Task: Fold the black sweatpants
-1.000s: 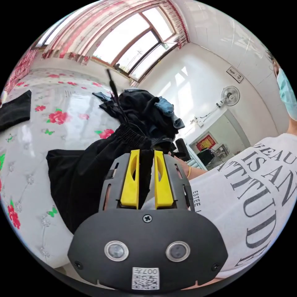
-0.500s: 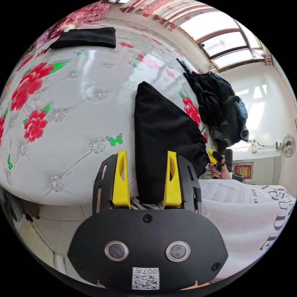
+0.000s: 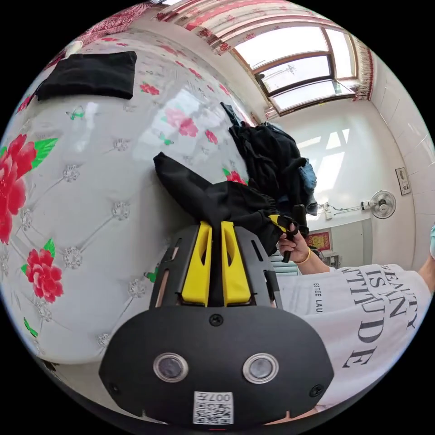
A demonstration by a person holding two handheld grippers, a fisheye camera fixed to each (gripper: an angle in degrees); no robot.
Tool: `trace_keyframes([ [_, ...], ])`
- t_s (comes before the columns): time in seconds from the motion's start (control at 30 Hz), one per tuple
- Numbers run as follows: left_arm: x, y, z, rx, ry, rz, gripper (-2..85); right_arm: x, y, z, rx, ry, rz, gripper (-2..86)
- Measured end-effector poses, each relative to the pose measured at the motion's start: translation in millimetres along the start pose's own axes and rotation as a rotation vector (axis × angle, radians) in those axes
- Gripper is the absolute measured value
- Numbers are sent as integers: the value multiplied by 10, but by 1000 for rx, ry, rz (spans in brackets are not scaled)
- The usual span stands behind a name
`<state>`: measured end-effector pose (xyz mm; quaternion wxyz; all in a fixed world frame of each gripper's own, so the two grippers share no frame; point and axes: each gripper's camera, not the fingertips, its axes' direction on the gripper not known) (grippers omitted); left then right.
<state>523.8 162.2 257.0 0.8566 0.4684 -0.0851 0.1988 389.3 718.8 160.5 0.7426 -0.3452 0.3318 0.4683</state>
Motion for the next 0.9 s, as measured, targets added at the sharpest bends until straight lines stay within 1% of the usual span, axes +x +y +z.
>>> trace_keyframes([
  [0.13, -267, -672, -757, 128, 23, 58, 10, -734, -963, 125, 28, -67, -128, 74],
  [0.2, -437, -1202, -1346, 205, -2, 117, 9, -1121, -1440, 248, 49, -86, -199, 74],
  [0.27, -557, -1621, -1826, 271, -35, 160, 12, -1655, -2115, 485, 70, -133, -281, 75],
  [0.3, -630, -1882, -2132, 317, -59, 181, 16, -1790, -2278, 554, 76, -144, -300, 76],
  [0.33, -666, -2006, -2273, 339, -73, 189, 18, -2065, -2587, 703, 87, -158, -345, 77],
  [0.4, -893, -2420, -2682, 403, -173, 170, 39, -2429, -3003, 956, 101, -158, -395, 79],
  [0.43, -985, -2497, -2734, 411, -208, 148, 45, -2594, -3243, 1140, 108, -143, -402, 80],
  [0.47, -1211, -2596, -2773, 422, -288, 80, 59, -2690, -3443, 1330, 113, -85, -384, 82],
  [0.5, -1458, -2597, -2724, 435, -370, 5, 73, -2707, -3518, 1422, 117, -50, -366, 82],
  [0.57, -1796, -2422, -2442, 426, -446, -65, 81, -2629, -3591, 1801, 105, 93, -340, 85],
  [0.63, -2090, -2080, -1934, 386, -442, -92, 84, -2407, -3416, 2071, 45, 133, -318, 86],
  [0.7, -2392, -1453, -1030, 243, -464, -138, 85, -2064, -3087, 2280, -44, 153, -286, 86],
  [0.73, -2438, -1273, -798, 201, -479, -153, 85, -1795, -2813, 2354, -108, 196, -256, 85],
  [0.8, -2470, -543, 13, 51, -519, -196, 81, -1387, -2377, 2305, -191, 290, -202, 84],
  [0.83, -2439, -375, 176, 23, -528, -201, 79, -1156, -2112, 2129, -218, 369, -169, 84],
  [0.87, -2344, -83, 465, -29, -543, -196, 77, -993, -1899, 1834, -206, 448, -141, 83],
  [0.9, -2228, 146, 710, -77, -566, -182, 76, -935, -1808, 1649, -183, 487, -125, 83],
])
